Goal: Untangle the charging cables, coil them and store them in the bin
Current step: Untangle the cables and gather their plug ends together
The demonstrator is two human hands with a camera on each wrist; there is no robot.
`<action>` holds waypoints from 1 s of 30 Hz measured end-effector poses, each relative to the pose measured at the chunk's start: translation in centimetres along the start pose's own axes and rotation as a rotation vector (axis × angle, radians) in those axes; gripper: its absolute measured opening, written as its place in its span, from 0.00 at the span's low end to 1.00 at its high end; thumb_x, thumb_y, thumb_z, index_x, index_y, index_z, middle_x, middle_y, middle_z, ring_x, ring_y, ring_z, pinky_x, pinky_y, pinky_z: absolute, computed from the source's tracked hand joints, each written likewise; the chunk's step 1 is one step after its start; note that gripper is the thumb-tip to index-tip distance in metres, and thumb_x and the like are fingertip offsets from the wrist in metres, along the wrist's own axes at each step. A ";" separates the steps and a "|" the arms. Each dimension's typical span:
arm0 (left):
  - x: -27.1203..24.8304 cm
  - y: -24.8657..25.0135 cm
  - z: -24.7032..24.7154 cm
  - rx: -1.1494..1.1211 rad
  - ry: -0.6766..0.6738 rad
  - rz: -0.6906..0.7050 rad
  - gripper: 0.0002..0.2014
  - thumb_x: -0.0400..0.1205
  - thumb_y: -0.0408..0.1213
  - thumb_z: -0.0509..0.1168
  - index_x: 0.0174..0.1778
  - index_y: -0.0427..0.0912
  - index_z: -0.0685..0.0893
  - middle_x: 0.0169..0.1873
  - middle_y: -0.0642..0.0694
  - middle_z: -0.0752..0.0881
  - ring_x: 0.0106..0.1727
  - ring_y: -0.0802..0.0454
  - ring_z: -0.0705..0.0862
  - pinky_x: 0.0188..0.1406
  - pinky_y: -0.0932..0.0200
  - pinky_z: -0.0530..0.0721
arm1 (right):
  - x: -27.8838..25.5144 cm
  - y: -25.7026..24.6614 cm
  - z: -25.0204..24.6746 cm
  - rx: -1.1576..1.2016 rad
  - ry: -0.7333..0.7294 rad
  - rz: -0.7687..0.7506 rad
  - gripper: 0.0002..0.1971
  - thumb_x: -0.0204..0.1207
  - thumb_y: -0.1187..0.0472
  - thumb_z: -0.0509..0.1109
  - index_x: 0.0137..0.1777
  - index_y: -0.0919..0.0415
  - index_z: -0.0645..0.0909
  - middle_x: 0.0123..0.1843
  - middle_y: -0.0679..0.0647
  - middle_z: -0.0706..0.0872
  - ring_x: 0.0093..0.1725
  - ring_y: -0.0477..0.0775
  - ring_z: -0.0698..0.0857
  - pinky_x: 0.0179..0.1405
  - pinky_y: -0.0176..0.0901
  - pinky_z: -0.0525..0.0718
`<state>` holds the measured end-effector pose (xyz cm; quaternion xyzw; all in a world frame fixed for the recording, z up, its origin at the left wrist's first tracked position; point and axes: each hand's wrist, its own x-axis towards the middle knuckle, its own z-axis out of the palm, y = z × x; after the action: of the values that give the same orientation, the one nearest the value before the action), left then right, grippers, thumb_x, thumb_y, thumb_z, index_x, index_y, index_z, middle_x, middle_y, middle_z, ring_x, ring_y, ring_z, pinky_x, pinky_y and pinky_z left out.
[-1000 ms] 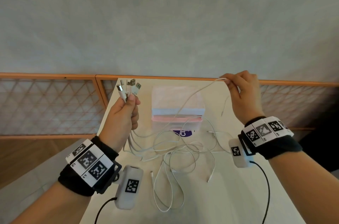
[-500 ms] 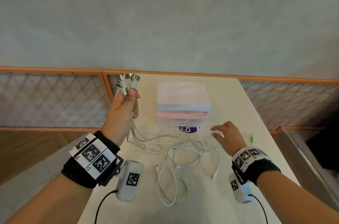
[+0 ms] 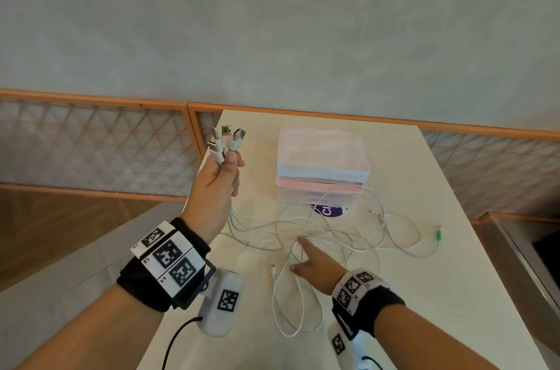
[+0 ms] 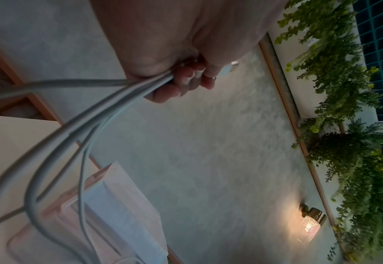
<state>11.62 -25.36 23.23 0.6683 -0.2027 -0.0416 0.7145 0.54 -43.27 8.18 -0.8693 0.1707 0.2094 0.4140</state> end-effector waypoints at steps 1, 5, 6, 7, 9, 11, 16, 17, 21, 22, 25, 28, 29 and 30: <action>0.0 0.0 -0.1 0.009 0.001 0.002 0.14 0.88 0.40 0.51 0.38 0.48 0.75 0.23 0.60 0.72 0.24 0.61 0.66 0.30 0.60 0.67 | 0.8 -0.3 -0.1 0.017 0.054 0.018 0.33 0.79 0.55 0.64 0.81 0.57 0.54 0.80 0.56 0.67 0.74 0.56 0.74 0.75 0.45 0.68; 0.2 0.3 -0.2 0.038 0.010 -0.030 0.14 0.88 0.40 0.49 0.39 0.46 0.75 0.19 0.58 0.70 0.25 0.58 0.65 0.31 0.61 0.67 | 3.4 0.6 -1.1 -0.182 0.208 0.095 0.22 0.81 0.60 0.59 0.75 0.60 0.68 0.75 0.57 0.74 0.73 0.55 0.74 0.72 0.42 0.68; 0.3 0.4 -0.2 0.048 0.014 -0.031 0.14 0.88 0.40 0.49 0.39 0.46 0.75 0.18 0.58 0.69 0.25 0.58 0.65 0.31 0.61 0.67 | 3.9 1.0 -1.3 -0.222 0.218 0.105 0.20 0.81 0.61 0.59 0.72 0.60 0.71 0.73 0.58 0.75 0.71 0.56 0.75 0.71 0.41 0.69; 0.4 0.4 -0.3 0.054 0.018 -0.028 0.14 0.88 0.40 0.49 0.39 0.46 0.75 0.18 0.58 0.69 0.25 0.57 0.65 0.31 0.60 0.67 | 4.4 1.4 -1.4 -0.254 0.226 0.109 0.18 0.81 0.63 0.58 0.70 0.60 0.74 0.70 0.58 0.77 0.69 0.57 0.77 0.69 0.41 0.70; 0.5 0.5 -0.4 0.057 0.022 -0.021 0.14 0.88 0.41 0.50 0.39 0.46 0.76 0.19 0.58 0.69 0.25 0.56 0.65 0.32 0.59 0.67 | 5.1 2.0 -1.5 -0.311 0.225 0.108 0.15 0.80 0.67 0.58 0.64 0.60 0.77 0.63 0.57 0.78 0.62 0.59 0.79 0.64 0.42 0.74; 0.6 0.5 -0.4 0.056 0.033 -0.028 0.14 0.87 0.40 0.51 0.39 0.47 0.76 0.19 0.58 0.70 0.25 0.57 0.66 0.32 0.59 0.67 | 5.4 2.0 -1.8 -0.340 0.163 0.123 0.14 0.79 0.68 0.56 0.63 0.61 0.75 0.53 0.55 0.75 0.61 0.62 0.80 0.62 0.49 0.77; 0.6 0.4 -0.4 0.054 0.047 -0.055 0.14 0.87 0.41 0.51 0.39 0.45 0.77 0.19 0.57 0.69 0.25 0.57 0.66 0.32 0.59 0.68 | 6.0 1.7 -1.8 -0.347 0.090 0.135 0.18 0.82 0.66 0.53 0.71 0.67 0.67 0.62 0.70 0.73 0.67 0.66 0.76 0.66 0.53 0.74; 0.5 0.4 -0.4 0.062 0.047 -0.058 0.14 0.87 0.41 0.51 0.39 0.45 0.77 0.19 0.57 0.69 0.25 0.57 0.66 0.32 0.59 0.68 | 6.0 1.8 -1.7 -0.359 0.077 0.106 0.19 0.83 0.66 0.52 0.72 0.67 0.66 0.69 0.70 0.72 0.70 0.67 0.73 0.67 0.52 0.73; 0.2 0.2 -0.4 0.085 0.031 -0.070 0.14 0.87 0.41 0.50 0.40 0.44 0.76 0.19 0.58 0.69 0.26 0.57 0.66 0.33 0.58 0.69 | 6.1 2.8 -2.0 -0.480 0.133 0.023 0.14 0.80 0.65 0.58 0.64 0.67 0.72 0.63 0.66 0.75 0.58 0.62 0.79 0.43 0.35 0.73; 0.1 0.2 -0.4 0.086 0.026 -0.073 0.14 0.87 0.41 0.50 0.40 0.45 0.76 0.19 0.58 0.70 0.26 0.57 0.66 0.33 0.59 0.69 | 6.1 2.8 -2.1 -0.486 0.157 0.030 0.11 0.79 0.65 0.60 0.60 0.65 0.74 0.55 0.61 0.78 0.49 0.58 0.80 0.40 0.33 0.72; -0.1 0.1 -0.2 0.084 0.016 -0.081 0.14 0.87 0.41 0.49 0.40 0.45 0.76 0.19 0.58 0.70 0.25 0.58 0.66 0.33 0.58 0.69 | 6.1 3.1 -2.4 -0.621 0.109 -0.055 0.07 0.82 0.66 0.56 0.52 0.64 0.75 0.38 0.46 0.70 0.34 0.41 0.70 0.27 0.20 0.72; -0.3 0.0 -0.1 0.076 0.007 -0.080 0.14 0.87 0.41 0.50 0.39 0.45 0.76 0.19 0.58 0.69 0.25 0.58 0.66 0.33 0.58 0.69 | 5.8 3.2 -2.1 -0.573 0.153 -0.059 0.10 0.80 0.66 0.60 0.60 0.63 0.76 0.50 0.52 0.74 0.47 0.48 0.76 0.48 0.26 0.78; -0.4 0.1 -0.1 0.070 0.006 -0.081 0.14 0.87 0.41 0.50 0.39 0.45 0.76 0.18 0.58 0.69 0.25 0.58 0.66 0.33 0.58 0.69 | 5.3 3.0 -2.1 -0.569 0.220 -0.083 0.09 0.78 0.66 0.62 0.56 0.60 0.77 0.56 0.55 0.74 0.53 0.54 0.76 0.54 0.38 0.78; -0.4 0.1 -0.1 0.058 0.006 -0.081 0.14 0.87 0.41 0.50 0.39 0.45 0.76 0.18 0.57 0.69 0.25 0.58 0.66 0.32 0.59 0.68 | 5.0 3.1 -1.9 -0.562 0.240 -0.098 0.07 0.77 0.65 0.63 0.54 0.57 0.77 0.58 0.55 0.74 0.55 0.57 0.76 0.55 0.45 0.77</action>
<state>11.25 -25.16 23.22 0.6967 -0.1743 -0.0628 0.6931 3.81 -47.22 4.74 -0.9754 0.1117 0.1240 0.1441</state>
